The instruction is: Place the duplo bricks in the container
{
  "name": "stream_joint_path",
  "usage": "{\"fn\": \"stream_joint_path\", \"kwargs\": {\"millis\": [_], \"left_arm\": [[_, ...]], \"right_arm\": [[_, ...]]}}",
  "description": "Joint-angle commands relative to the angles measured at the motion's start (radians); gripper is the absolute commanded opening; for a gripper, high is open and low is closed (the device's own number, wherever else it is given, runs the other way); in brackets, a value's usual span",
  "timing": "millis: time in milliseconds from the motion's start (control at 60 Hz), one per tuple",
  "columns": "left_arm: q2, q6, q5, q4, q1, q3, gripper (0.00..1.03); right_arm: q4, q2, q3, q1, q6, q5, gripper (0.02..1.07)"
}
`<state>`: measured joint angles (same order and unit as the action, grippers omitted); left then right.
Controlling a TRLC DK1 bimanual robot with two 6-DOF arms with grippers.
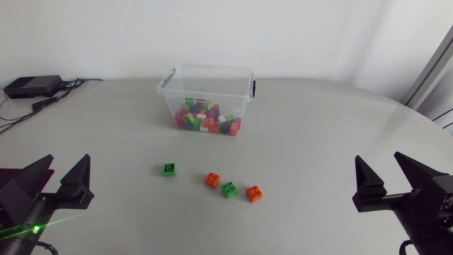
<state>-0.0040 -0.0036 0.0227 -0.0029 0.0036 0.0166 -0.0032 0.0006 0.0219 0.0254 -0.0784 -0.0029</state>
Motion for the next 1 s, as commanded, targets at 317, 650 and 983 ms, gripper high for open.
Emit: {"fn": "stream_joint_path", "kwargs": {"millis": [317,650,983], "left_arm": [[-0.011,-0.001,-0.007,0.0,0.001,-0.015,0.98],[-0.008,0.008,-0.007,-0.037,0.009,0.054,0.98],[0.217,0.005,-0.009,-0.092,-0.04,0.26,0.98]], "right_arm": [[-0.001,-0.007,-0.023,0.005,0.011,-0.003,1.03],[-0.031,0.018,0.059,0.004,0.006,0.003,1.03],[-0.034,0.288,0.259,0.011,0.008,-0.003,1.02]]}}
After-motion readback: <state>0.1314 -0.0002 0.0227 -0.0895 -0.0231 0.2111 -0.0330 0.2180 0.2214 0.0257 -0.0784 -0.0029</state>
